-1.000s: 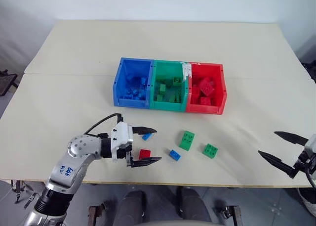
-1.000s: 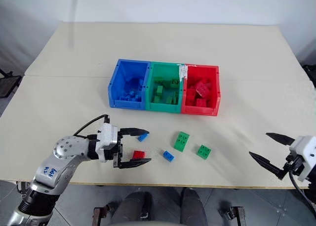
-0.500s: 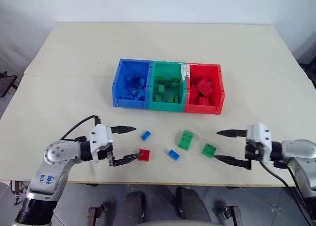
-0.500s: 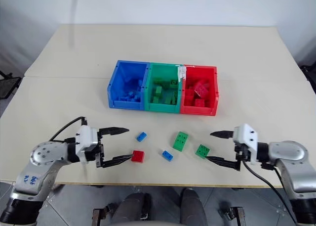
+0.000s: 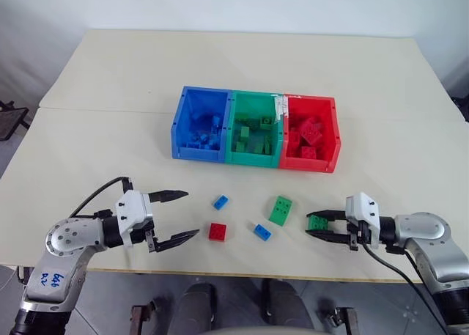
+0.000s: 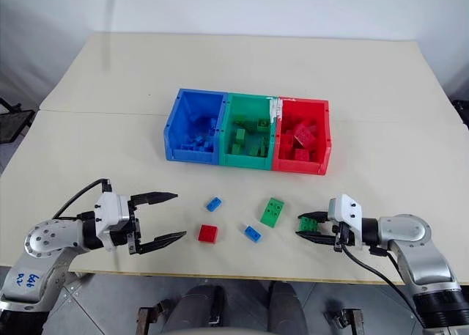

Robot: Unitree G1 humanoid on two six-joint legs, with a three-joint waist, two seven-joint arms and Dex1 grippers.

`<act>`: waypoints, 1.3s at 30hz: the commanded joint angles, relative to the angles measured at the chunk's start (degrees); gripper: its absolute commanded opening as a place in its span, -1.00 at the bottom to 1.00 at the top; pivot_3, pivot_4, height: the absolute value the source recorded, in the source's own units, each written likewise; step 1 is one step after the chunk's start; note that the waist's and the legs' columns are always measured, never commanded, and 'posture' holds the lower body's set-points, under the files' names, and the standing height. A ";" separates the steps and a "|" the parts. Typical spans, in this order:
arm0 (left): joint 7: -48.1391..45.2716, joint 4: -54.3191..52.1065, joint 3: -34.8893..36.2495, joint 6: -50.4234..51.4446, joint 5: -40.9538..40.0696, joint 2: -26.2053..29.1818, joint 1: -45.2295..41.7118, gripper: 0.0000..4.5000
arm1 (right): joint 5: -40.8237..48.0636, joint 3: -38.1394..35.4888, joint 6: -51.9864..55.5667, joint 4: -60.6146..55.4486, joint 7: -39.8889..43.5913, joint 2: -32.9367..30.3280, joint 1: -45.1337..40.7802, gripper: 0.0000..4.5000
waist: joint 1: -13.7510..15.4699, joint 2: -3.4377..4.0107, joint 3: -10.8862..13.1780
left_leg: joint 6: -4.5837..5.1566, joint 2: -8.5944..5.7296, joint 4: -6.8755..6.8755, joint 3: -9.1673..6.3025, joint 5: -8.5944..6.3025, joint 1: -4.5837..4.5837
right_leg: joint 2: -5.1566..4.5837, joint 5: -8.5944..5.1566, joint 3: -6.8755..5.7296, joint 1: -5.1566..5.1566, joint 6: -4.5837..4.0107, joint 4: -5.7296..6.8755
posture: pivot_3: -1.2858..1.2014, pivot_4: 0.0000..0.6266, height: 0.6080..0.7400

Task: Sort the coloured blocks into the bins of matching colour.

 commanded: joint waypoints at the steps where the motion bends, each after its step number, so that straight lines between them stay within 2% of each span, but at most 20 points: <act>1: 0.55 -1.91 1.04 -0.82 -0.89 -0.09 0.56 1.00 | 2.63 -3.38 -0.10 0.31 -0.87 0.47 -2.21 -0.33 | -0.02 0.01 0.01 | 0.01 0.00 0.00 0.02 0.00 0.00 | -0.01 0.00 0.00 0.01 0.01 0.00 | 0.03 -0.52 1.00; 3: 1.19 -1.56 1.35 -0.92 -0.81 -0.36 0.54 1.00 | 4.26 -3.92 1.74 -0.62 -0.95 0.47 -3.81 -0.33 | -0.02 0.02 0.01 | 0.03 -0.01 0.01 0.05 -0.01 0.01 | -0.02 0.01 0.01 -0.01 0.02 0.02 | 0.03 -0.52 1.00; 7: 4.83 -0.84 3.95 -0.18 -1.83 -2.15 0.17 1.00 | 8.98 -3.45 11.25 -4.29 -8.34 5.19 -15.71 -0.33 | -1.15 0.02 0.02 | 0.00 0.14 0.01 0.09 0.00 0.03 | 0.03 0.02 0.03 -0.05 0.04 0.05 | 0.03 -0.52 1.00; 12: 8.07 -0.89 7.75 0.31 -2.98 -3.17 0.84 1.00 | 4.54 1.54 14.36 1.61 -15.76 13.92 -31.22 -0.33 | -1.55 0.01 0.01 | -0.16 0.43 0.00 0.11 0.00 0.00 | 0.07 -0.01 0.01 -0.28 -0.02 0.30 | 0.03 -0.52 1.00; 18: 10.88 -2.02 11.34 0.17 -3.61 -3.86 2.61 1.00 | -1.87 5.60 12.08 14.83 -20.62 22.21 -44.07 -0.33 | -1.45 0.01 0.01 | -0.42 0.43 -0.01 0.27 0.15 -0.35 | 0.26 -0.08 0.01 -0.77 -0.16 0.82 | 0.03 -0.52 1.00; 22: 12.53 -4.34 12.51 1.04 -4.27 -4.38 3.77 1.00 | -4.45 5.81 8.53 22.09 -21.16 24.55 -48.13 0.27 | -1.47 0.00 0.01 | -0.20 0.31 0.07 0.54 0.04 -0.44 | 0.11 -0.08 -0.08 -0.95 -0.16 0.94 | 0.03 -0.52 1.00; 27: 13.68 -7.40 12.32 3.11 -6.23 -4.77 4.75 1.00 | -3.14 4.79 6.98 19.92 -16.35 22.91 -46.13 0.98 | -1.49 -0.01 0.00 | 0.00 0.26 0.08 0.63 -0.13 -0.51 | -0.06 -0.08 -0.50 -1.04 -0.16 0.92 | 0.03 -0.52 1.00; 32: 11.61 -8.75 9.19 5.73 -7.49 -3.44 3.46 1.00 | 2.32 1.52 7.27 10.27 -7.23 16.90 -37.80 0.98 | -1.10 -0.02 -0.01 | 0.00 0.21 0.19 0.61 -0.15 -1.05 | -0.18 -0.08 -0.95 -1.58 -0.16 1.04 | 0.03 -0.52 1.00; 36: 7.12 -7.00 4.01 5.99 -6.62 -1.83 -0.55 1.00 | 6.35 -4.78 4.58 1.92 0.82 7.46 -24.49 0.98 | -0.43 -0.02 -0.01 | 0.06 0.12 0.23 0.82 -0.18 -1.04 | -0.32 -0.07 -1.15 -1.55 -0.14 0.99 | 0.03 -0.52 1.00; 39: 2.79 -4.75 0.43 4.36 -5.02 -0.23 -3.06 1.00 | 6.42 -8.27 3.45 -1.10 2.74 2.03 -16.05 0.98 | 0.08 -0.03 -0.01 | 0.08 -0.06 0.29 1.21 -0.19 -1.00 | -0.32 -0.05 -1.19 -1.51 -0.09 0.95 | 0.03 -0.52 1.00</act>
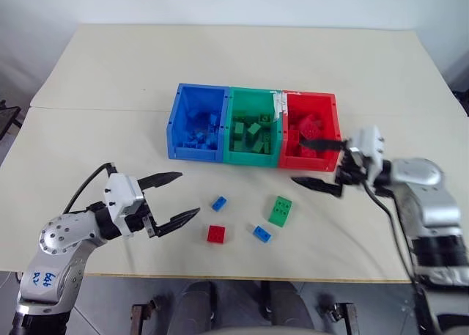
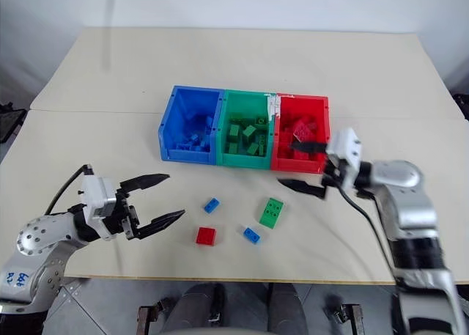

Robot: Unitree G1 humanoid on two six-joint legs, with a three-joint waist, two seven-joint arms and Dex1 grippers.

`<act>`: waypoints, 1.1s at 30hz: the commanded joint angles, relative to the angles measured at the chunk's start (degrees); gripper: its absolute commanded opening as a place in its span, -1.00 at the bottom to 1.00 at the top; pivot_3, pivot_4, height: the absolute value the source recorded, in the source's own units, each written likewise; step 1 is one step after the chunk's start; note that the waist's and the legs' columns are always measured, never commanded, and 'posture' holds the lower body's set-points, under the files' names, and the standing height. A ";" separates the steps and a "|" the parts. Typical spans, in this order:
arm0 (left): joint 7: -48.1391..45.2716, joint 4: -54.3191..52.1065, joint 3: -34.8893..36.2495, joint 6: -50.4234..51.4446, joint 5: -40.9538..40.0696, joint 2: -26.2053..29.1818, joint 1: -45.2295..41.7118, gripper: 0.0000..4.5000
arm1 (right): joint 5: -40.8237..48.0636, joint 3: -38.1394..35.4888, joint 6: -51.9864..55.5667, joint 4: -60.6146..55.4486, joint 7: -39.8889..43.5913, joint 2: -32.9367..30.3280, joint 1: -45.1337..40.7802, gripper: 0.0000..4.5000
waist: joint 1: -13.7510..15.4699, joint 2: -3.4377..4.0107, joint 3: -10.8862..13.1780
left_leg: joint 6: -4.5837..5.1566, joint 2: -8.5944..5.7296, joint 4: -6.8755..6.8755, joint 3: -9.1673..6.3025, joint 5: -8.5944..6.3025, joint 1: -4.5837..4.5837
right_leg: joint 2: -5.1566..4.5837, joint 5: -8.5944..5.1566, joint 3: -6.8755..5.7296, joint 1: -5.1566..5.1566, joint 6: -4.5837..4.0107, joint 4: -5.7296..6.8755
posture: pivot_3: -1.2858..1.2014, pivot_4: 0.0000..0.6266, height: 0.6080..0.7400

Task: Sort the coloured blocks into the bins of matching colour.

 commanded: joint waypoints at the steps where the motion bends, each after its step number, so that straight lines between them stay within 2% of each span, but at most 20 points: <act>1: -4.54 1.68 -4.02 -2.06 1.88 1.59 -2.84 1.00 | 1.95 -6.24 -2.67 -4.79 2.53 -4.86 7.30 0.98 | 0.09 0.00 0.00 | 0.00 0.00 0.01 0.08 0.00 0.03 | 0.00 0.01 0.02 0.00 0.03 0.00 | 0.03 -0.52 1.00; 7: -8.21 6.54 -9.48 -4.69 4.75 1.00 -9.69 1.00 | 1.46 -17.78 -10.93 -0.97 4.67 -8.75 23.69 0.98 | 0.13 0.00 0.00 | -0.09 0.11 0.10 0.32 0.11 0.30 | 0.10 0.04 0.09 0.07 0.07 0.04 | 0.03 -0.52 1.00; 12: -9.75 8.61 -10.76 -7.75 5.55 0.19 -11.63 1.00 | 0.01 -18.41 -18.11 4.35 5.63 -7.97 27.19 0.98 | -0.30 -0.01 0.00 | -0.10 0.15 0.27 0.32 0.12 0.46 | 0.15 0.06 0.27 0.17 0.08 0.14 | 0.03 -0.52 1.00; 16: -9.39 8.68 -9.97 -8.59 5.20 -0.01 -11.37 1.00 | -0.39 -13.87 -18.38 4.31 5.11 -6.38 23.59 0.98 | -1.20 -0.08 0.04 | 0.05 0.27 0.10 0.21 0.03 1.31 | 0.19 0.09 0.41 0.97 0.08 0.01 | 0.03 -0.52 1.00; 20: -8.00 7.84 -7.97 -7.50 4.38 0.70 -9.52 1.00 | -1.01 -6.73 -14.81 3.50 5.78 -5.23 17.23 0.98 | -1.57 -0.08 0.05 | 0.01 0.70 0.11 0.20 0.05 1.31 | 0.31 0.26 0.42 0.94 -0.05 -0.01 | 0.03 -0.52 1.00; 23: -7.60 6.24 -4.92 -7.14 3.41 1.58 -6.05 1.00 | -1.97 0.67 -7.35 1.05 6.67 -5.17 12.00 0.98 | -1.41 -0.07 0.05 | -0.07 0.78 0.09 0.18 0.09 1.28 | 0.35 0.28 0.40 0.86 -0.12 0.03 | 0.03 -0.52 1.00; 28: -7.33 4.75 0.45 -8.80 2.81 2.56 0.01 1.00 | -4.19 9.47 -2.65 0.60 6.00 -0.58 3.11 0.98 | -1.37 -0.07 0.05 | -0.17 0.82 0.06 0.15 0.11 1.19 | 0.32 0.26 0.37 0.77 -0.17 -0.03 | 0.03 -0.52 1.00; 33: -6.17 2.37 3.76 -8.77 3.31 2.20 6.93 1.00 | -10.50 17.72 -7.21 6.71 7.75 4.06 -3.01 0.98 | -1.26 -0.07 0.04 | -0.18 0.81 0.01 0.12 0.01 1.11 | 0.23 0.26 0.32 0.76 -0.19 -0.23 | 0.03 -0.52 1.00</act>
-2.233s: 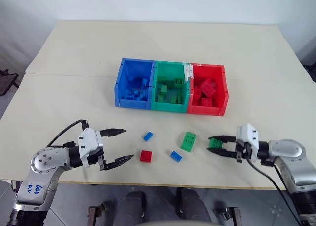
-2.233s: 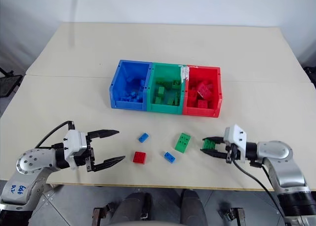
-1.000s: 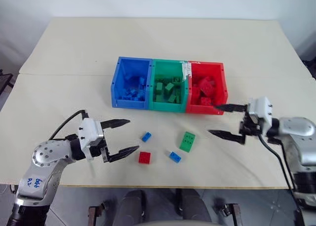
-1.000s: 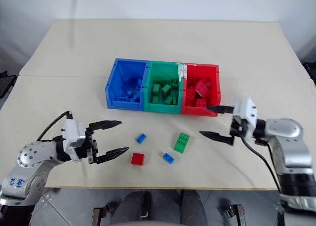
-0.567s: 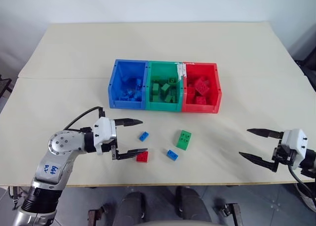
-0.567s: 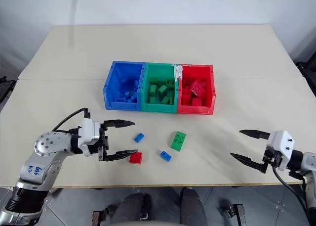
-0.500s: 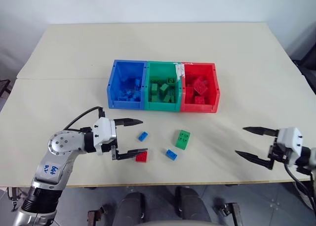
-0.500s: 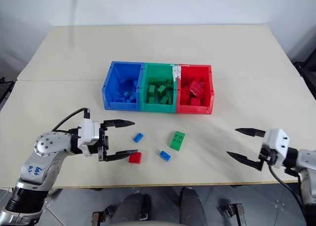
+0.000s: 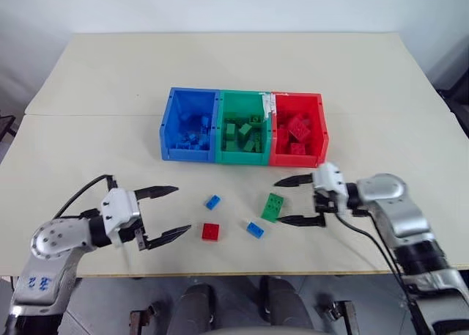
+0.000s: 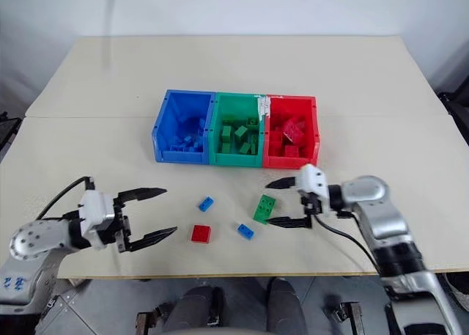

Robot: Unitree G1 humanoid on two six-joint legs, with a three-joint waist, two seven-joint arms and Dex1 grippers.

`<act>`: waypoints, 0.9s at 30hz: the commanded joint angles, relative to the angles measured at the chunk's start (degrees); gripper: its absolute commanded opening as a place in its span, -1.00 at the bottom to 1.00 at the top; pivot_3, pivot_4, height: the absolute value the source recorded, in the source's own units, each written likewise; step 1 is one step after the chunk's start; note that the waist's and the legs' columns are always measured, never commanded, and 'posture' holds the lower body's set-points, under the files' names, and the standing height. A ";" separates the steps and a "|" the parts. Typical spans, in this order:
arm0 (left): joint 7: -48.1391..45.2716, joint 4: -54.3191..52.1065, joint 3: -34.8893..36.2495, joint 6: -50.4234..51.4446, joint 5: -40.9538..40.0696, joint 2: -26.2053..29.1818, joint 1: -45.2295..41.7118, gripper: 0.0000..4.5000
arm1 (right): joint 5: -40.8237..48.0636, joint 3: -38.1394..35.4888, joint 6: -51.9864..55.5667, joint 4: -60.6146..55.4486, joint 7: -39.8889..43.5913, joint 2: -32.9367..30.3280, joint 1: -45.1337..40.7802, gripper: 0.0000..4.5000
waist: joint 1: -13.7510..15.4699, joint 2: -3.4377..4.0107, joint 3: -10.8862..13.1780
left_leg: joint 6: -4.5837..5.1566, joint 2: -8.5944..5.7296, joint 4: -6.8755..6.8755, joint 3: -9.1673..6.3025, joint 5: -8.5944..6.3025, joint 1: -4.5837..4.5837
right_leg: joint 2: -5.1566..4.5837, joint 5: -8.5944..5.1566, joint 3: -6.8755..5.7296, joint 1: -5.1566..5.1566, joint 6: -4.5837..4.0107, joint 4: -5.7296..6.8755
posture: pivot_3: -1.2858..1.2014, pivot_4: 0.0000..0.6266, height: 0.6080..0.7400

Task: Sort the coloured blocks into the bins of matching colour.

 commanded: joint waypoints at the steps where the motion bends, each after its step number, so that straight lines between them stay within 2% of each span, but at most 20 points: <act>1: 1.05 -3.23 2.46 -0.55 -0.75 0.03 3.47 1.00 | -4.08 3.92 -4.82 4.48 1.88 1.53 -2.40 0.98 | 0.06 0.00 0.00 | 0.01 0.00 -0.01 -0.01 -0.04 -0.03 | 0.00 0.00 -0.02 0.00 0.00 -0.08 | 0.03 -0.52 1.00; 10: 3.89 -6.57 3.14 0.16 -1.14 -0.62 6.07 1.00 | -6.97 6.29 -7.64 13.26 3.94 3.14 -6.93 0.98 | -0.14 -0.02 -0.01 | 0.05 0.00 -0.04 0.03 -0.20 -0.06 | 0.00 0.00 -0.09 0.04 0.00 -0.25 | 0.03 -0.52 1.00; 11: 3.99 -6.65 3.18 0.20 -1.13 -0.57 6.10 1.00 | -6.71 6.07 -7.74 13.64 4.34 3.05 -7.06 0.81 | -0.14 -0.02 -0.01 | 0.05 0.01 -0.04 0.04 -0.21 -0.06 | 0.03 0.00 -0.09 0.04 0.00 -0.25 | 0.03 -0.52 1.00; 13: 4.30 -6.74 3.33 0.27 -1.15 -0.56 5.95 1.00 | -6.54 5.71 -8.57 14.45 5.17 2.49 -7.09 0.61 | -0.08 -0.02 -0.01 | 0.05 0.01 -0.04 0.04 -0.21 -0.05 | 0.02 0.00 -0.10 0.04 0.00 -0.26 | 0.03 -0.52 1.00; 17: 5.21 -6.90 3.38 0.47 -1.50 -0.88 5.32 1.00 | -5.33 4.26 -8.78 14.56 5.35 2.32 -6.78 0.59 | -0.07 -0.02 -0.01 | 0.06 0.01 -0.03 0.04 -0.21 -0.05 | 0.02 0.00 -0.10 0.06 0.00 -0.27 | 0.03 -0.52 1.00; 21: 8.13 -6.99 4.11 1.00 -2.63 -2.68 3.96 1.00 | 1.13 -0.15 -5.18 9.69 5.85 2.17 -6.97 0.59 | -0.08 -0.02 -0.01 | 0.06 0.01 -0.04 0.04 -0.21 -0.06 | 0.01 0.00 -0.09 0.05 0.00 -0.25 | 0.03 -0.52 1.00; 24: 10.81 -7.17 5.22 1.91 -3.70 -4.09 3.15 1.00 | 4.98 -2.97 1.26 5.53 2.58 3.27 -9.58 0.59 | -0.23 -0.01 -0.01 | 0.05 0.03 -0.04 0.03 -0.22 -0.07 | 0.02 0.00 -0.10 0.05 0.00 -0.24 | 0.03 -0.52 1.00; 27: 12.95 -7.40 6.02 2.51 -4.34 -5.40 2.93 1.00 | 4.99 -4.71 4.51 6.03 -4.23 6.66 -14.51 0.59 | -0.68 -0.01 -0.01 | -0.04 0.13 -0.04 0.09 -0.23 -0.04 | 0.10 0.01 -0.08 0.01 0.00 -0.23 | 0.03 -0.52 1.00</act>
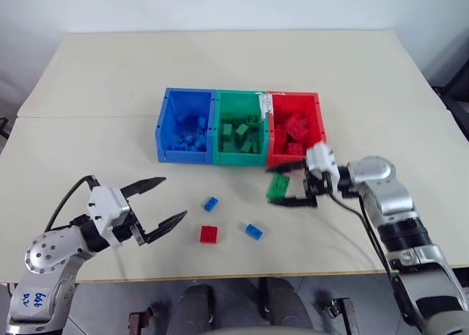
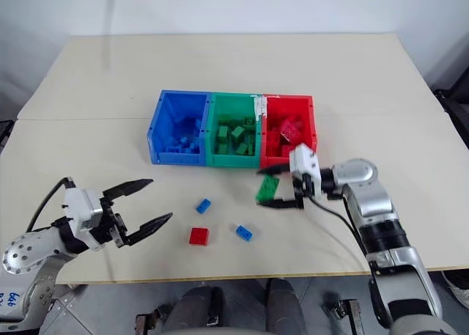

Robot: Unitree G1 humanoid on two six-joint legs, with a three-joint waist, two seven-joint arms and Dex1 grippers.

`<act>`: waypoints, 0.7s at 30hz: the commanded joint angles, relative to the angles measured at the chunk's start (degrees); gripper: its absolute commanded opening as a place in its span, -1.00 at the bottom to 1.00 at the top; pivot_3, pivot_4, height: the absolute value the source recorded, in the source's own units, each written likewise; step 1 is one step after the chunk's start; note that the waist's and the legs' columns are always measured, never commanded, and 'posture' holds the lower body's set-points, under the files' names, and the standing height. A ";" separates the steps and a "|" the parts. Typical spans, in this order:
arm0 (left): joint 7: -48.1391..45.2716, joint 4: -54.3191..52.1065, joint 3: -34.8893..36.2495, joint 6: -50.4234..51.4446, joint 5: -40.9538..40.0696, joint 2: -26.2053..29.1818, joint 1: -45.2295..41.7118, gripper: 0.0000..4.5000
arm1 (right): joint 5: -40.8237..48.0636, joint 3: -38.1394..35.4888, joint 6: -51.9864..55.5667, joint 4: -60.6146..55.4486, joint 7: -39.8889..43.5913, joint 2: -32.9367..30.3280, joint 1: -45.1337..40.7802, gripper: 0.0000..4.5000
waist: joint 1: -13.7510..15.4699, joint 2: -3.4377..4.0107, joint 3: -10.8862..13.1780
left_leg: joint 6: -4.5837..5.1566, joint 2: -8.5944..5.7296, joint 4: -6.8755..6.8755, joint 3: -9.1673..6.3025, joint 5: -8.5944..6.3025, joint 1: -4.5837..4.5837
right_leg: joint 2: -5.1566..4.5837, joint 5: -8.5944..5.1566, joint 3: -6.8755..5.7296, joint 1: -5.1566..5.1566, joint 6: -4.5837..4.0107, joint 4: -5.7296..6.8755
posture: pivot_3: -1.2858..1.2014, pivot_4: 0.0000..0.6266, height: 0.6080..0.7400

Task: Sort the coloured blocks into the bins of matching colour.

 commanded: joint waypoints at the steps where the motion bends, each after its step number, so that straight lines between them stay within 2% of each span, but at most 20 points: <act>1: 2.53 -2.05 1.97 0.49 -1.86 -1.11 -0.01 1.00 | 0.29 -2.88 2.56 -0.16 -8.50 4.01 -6.38 0.59 | -0.20 0.00 0.00 | -0.03 0.03 0.00 0.00 0.01 0.00 | 0.03 0.00 -0.01 -0.02 0.00 0.00 | 0.03 -0.52 1.00; 7: 4.60 -2.46 2.72 1.73 -2.83 -1.57 -1.07 1.00 | -7.70 -1.94 -0.90 14.04 -20.79 10.37 -18.77 0.59 | -0.16 0.00 0.00 | -0.12 0.03 -0.05 0.03 0.05 -0.06 | 0.05 -0.04 -0.01 -0.18 -0.08 0.34 | 0.03 -0.52 1.00; 9: 5.00 -2.85 2.81 2.03 -2.92 -1.55 -1.23 1.00 | -9.57 -1.44 -2.59 18.26 -21.84 11.40 -21.06 0.59 | 0.02 0.00 0.00 | -0.09 -0.03 -0.04 0.04 0.03 -0.09 | 0.01 -0.05 -0.02 -0.22 -0.09 0.39 | 0.03 -0.52 1.00; 11: 5.32 -3.21 2.88 2.31 -3.05 -1.57 -1.26 1.00 | -10.32 -1.44 -3.42 20.52 -21.78 11.91 -22.09 0.59 | 0.18 0.00 0.00 | -0.03 -0.05 -0.03 0.04 0.00 -0.16 | -0.02 -0.05 -0.07 -0.26 -0.09 0.37 | 0.03 -0.52 1.00; 13: 5.55 -3.67 3.31 2.61 -3.47 -1.51 -0.98 1.00 | -10.16 -1.95 -2.97 21.56 -21.41 12.35 -22.71 0.91 | 0.25 0.00 0.00 | 0.03 -0.09 -0.03 0.05 -0.03 -0.25 | -0.07 -0.05 -0.15 -0.34 -0.09 0.37 | 0.03 -0.52 1.00; 14: 5.60 -3.85 3.50 2.75 -3.64 -1.51 -0.85 1.00 | -9.93 -2.19 -2.82 21.60 -21.06 12.43 -22.80 0.99 | 0.22 0.00 0.00 | 0.07 -0.09 -0.03 0.07 -0.05 -0.29 | -0.07 -0.05 -0.18 -0.40 -0.09 0.38 | 0.03 -0.52 1.00; 18: 5.37 -4.06 3.67 3.18 -3.94 -1.42 -0.54 1.00 | -8.01 -3.36 -1.82 18.57 -18.87 11.54 -21.47 0.99 | 0.13 0.00 0.00 | 0.10 -0.08 -0.03 0.28 -0.08 -0.48 | -0.09 -0.05 -0.32 -0.73 -0.09 0.45 | 0.03 -0.52 1.00; 21: 4.54 -3.61 3.27 3.70 -4.38 -1.10 -0.79 1.00 | -5.93 -4.29 -0.38 13.35 -13.97 7.49 -17.26 0.99 | 0.33 0.00 0.00 | 0.09 -0.04 0.06 0.32 -0.08 -0.77 | -0.06 -0.05 -0.38 -1.00 -0.09 0.47 | 0.03 -0.52 1.00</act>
